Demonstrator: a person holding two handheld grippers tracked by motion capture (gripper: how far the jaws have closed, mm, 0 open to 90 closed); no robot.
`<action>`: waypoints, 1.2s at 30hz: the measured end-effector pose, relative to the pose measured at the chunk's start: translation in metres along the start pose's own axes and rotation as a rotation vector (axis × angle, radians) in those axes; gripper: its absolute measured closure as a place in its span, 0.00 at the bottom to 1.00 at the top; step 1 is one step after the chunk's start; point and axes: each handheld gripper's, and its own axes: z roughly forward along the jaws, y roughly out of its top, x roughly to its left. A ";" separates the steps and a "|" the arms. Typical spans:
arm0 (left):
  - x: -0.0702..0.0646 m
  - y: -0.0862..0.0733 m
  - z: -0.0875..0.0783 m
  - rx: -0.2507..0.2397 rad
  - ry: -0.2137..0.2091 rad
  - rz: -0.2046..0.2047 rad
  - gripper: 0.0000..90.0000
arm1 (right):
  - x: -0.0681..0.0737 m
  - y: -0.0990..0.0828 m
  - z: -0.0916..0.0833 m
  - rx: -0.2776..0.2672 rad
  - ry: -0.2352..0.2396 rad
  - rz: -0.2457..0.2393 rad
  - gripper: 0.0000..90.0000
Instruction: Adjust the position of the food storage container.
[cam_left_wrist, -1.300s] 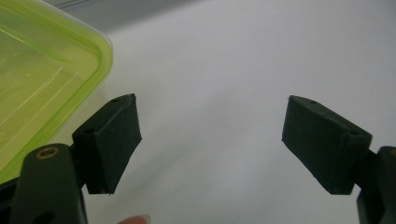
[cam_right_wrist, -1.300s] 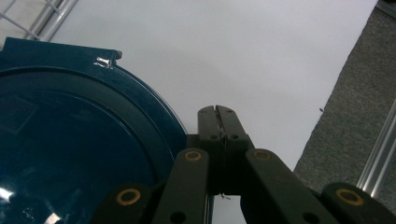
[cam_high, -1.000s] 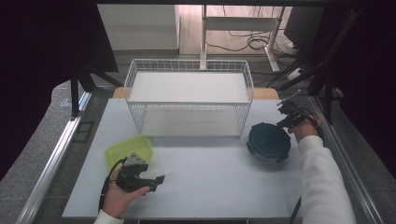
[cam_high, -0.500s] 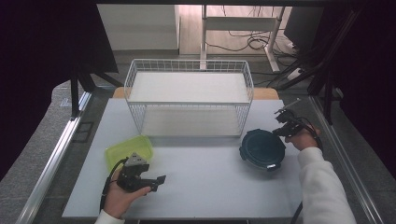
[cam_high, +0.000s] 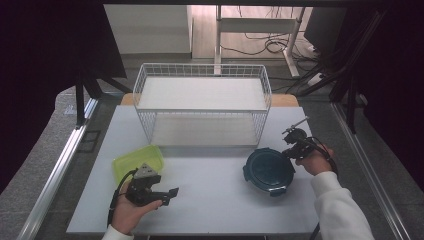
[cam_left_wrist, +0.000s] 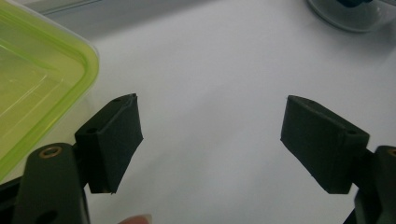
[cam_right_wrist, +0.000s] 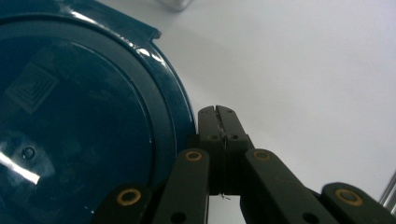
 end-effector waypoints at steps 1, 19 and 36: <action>0.000 0.000 0.000 0.001 -0.001 0.000 0.22 | 0.003 0.000 0.000 0.001 0.005 -0.003 0.99; 0.000 -0.001 0.001 0.004 0.002 -0.005 0.22 | 0.066 0.006 -0.001 -0.002 0.055 -0.085 0.99; -0.001 -0.003 -0.001 0.002 0.011 -0.008 0.22 | 0.061 -0.048 -0.003 -0.027 0.062 0.022 0.99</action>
